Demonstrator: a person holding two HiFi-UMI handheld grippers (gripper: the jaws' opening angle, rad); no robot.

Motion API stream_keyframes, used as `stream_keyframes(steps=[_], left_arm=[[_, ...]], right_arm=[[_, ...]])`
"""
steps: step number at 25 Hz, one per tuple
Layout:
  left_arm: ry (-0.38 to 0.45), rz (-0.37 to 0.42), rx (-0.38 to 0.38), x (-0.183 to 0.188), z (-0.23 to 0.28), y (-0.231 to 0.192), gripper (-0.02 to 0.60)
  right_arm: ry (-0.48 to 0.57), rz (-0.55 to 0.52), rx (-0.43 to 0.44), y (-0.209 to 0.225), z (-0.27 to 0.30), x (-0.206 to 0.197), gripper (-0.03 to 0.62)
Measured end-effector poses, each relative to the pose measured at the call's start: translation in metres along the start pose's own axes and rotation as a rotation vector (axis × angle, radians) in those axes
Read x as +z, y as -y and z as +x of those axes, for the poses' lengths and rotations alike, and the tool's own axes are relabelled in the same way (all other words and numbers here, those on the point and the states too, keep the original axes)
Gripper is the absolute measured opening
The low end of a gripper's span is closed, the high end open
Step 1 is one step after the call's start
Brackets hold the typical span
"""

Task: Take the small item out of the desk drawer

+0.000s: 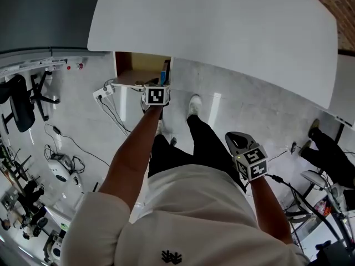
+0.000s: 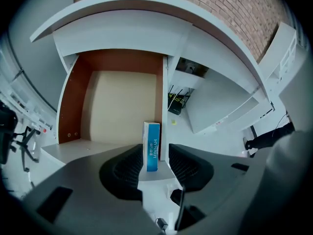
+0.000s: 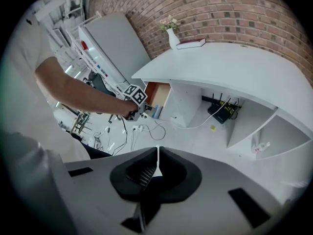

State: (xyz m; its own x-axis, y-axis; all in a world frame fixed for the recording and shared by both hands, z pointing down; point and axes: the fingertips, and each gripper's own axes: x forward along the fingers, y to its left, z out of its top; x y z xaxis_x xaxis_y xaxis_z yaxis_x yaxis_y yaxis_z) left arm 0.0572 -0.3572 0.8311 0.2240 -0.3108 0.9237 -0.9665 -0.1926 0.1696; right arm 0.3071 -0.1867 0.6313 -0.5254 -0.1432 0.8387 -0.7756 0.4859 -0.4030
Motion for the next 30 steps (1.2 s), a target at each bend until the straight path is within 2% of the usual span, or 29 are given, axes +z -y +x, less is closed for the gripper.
stream_keyframes(steps=[7, 9, 10, 12, 24, 27, 30], left_arm=[[-0.071, -0.045, 0.026, -0.015, 0.034, 0.003, 0.169], [-0.074, -0.043, 0.049, -0.016, 0.038, -0.001, 0.126], [-0.073, -0.043, 0.059, -0.015, 0.038, -0.002, 0.098], [-0.066, -0.049, 0.064, -0.013, 0.036, -0.001, 0.094], [-0.005, -0.073, 0.063, -0.009, 0.011, -0.013, 0.091], [0.002, -0.07, 0.029, -0.007, -0.007, -0.01, 0.091], [0.025, -0.069, 0.03, -0.011, -0.017, -0.015, 0.091]], right_arm=[[-0.019, 0.019, 0.017, 0.011, 0.002, -0.009, 0.037], [-0.023, 0.018, 0.014, 0.014, 0.004, -0.013, 0.037], [-0.025, 0.018, 0.013, 0.015, 0.004, -0.014, 0.037], [-0.028, 0.018, 0.011, 0.016, 0.001, -0.016, 0.037], [-0.009, 0.007, 0.006, -0.005, 0.008, -0.013, 0.037], [0.006, 0.003, 0.002, -0.018, 0.008, -0.006, 0.037], [0.013, 0.001, -0.001, -0.03, 0.01, -0.01, 0.037]])
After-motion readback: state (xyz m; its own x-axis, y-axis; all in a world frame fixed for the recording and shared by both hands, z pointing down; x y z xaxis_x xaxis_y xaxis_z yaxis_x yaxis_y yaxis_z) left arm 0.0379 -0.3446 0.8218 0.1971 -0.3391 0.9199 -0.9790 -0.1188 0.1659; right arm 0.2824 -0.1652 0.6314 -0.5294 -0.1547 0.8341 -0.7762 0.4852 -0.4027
